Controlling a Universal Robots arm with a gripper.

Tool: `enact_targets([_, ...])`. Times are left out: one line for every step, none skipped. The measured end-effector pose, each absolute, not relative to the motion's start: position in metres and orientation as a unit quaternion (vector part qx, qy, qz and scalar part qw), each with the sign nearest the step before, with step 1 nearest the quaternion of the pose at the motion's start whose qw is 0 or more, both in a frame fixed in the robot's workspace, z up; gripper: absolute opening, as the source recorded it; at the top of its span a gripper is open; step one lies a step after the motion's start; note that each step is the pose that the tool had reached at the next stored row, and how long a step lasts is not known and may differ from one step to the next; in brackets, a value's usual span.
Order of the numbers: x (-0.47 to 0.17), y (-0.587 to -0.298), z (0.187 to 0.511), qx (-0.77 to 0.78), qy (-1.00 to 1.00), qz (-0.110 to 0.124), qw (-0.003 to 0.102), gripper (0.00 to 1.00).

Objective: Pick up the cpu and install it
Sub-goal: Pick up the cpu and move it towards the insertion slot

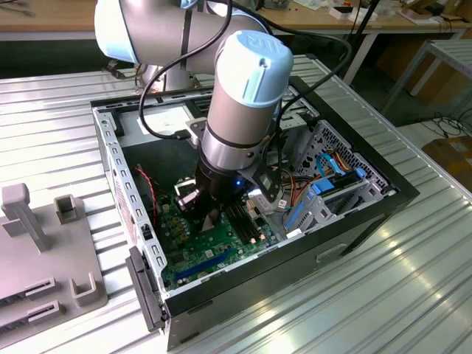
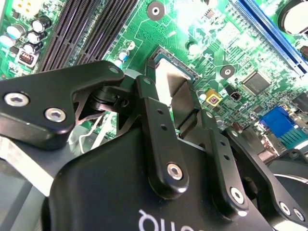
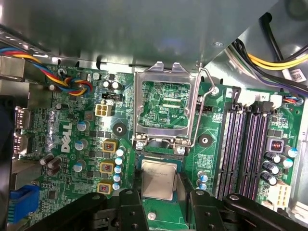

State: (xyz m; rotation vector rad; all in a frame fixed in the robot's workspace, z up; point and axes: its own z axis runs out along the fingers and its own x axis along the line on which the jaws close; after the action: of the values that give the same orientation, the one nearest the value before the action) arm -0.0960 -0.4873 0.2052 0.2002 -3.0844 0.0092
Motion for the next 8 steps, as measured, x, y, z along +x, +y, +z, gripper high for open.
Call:
enact_targets([-0.096,-0.4875,0.2053,0.065,-0.998,0.003,0.025,0.42])
enact_targets([-0.0961,-0.4876,0.2053,0.065,-0.998,0.003,0.025,0.42])
enact_targets([-0.0964,-0.4876,0.2052,0.065,-0.998,0.003,0.025,0.42])
enact_targets([-0.0977,-0.4877,0.2053,0.065,-0.998,0.003,0.025,0.42])
enact_targets([-0.0983,-0.4876,0.2053,0.065,-0.998,0.003,0.025,0.42])
enact_targets([-0.0985,-0.4876,0.2053,0.065,-0.998,0.002,0.025,0.42])
enact_targets([-0.0986,-0.4877,0.2053,0.065,-0.998,0.002,0.025,0.42])
enact_targets([-0.0986,-0.4877,0.2053,0.065,-0.998,0.002,0.025,0.42])
